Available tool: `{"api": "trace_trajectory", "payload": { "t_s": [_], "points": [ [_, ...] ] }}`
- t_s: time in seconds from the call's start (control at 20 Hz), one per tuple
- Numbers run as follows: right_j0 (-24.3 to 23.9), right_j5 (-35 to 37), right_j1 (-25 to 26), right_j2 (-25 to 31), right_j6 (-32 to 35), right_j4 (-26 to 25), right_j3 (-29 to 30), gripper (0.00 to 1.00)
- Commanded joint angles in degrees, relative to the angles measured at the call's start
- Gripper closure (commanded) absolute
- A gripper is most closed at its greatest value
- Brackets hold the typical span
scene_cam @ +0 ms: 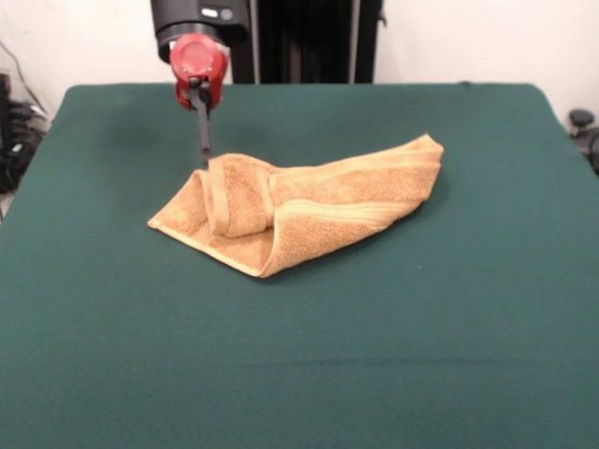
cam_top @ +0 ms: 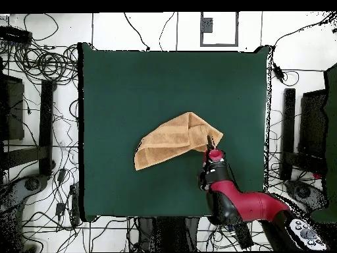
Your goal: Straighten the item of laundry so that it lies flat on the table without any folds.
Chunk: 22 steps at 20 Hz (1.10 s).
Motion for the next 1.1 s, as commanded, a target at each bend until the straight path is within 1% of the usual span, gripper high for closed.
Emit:
{"api": "trace_trajectory", "payload": {
  "t_s": [0.05,0.4,0.55,0.65,0.95,1.1],
  "points": [
    [1.1,7.5,6.2,7.3,5.9,-1.7,1.2,0.00],
    [0.2,7.4,7.6,8.0,5.6,-2.0,0.6,0.00],
    [-0.7,9.1,8.7,9.1,5.9,-3.2,-0.1,0.00],
    [-0.6,8.9,9.3,8.9,5.5,-2.9,-0.4,0.00],
    [0.3,7.5,8.9,7.6,3.5,-1.4,-0.2,0.00],
    [-0.5,9.6,8.5,9.2,3.7,-3.2,-0.2,0.00]
  ]
}}
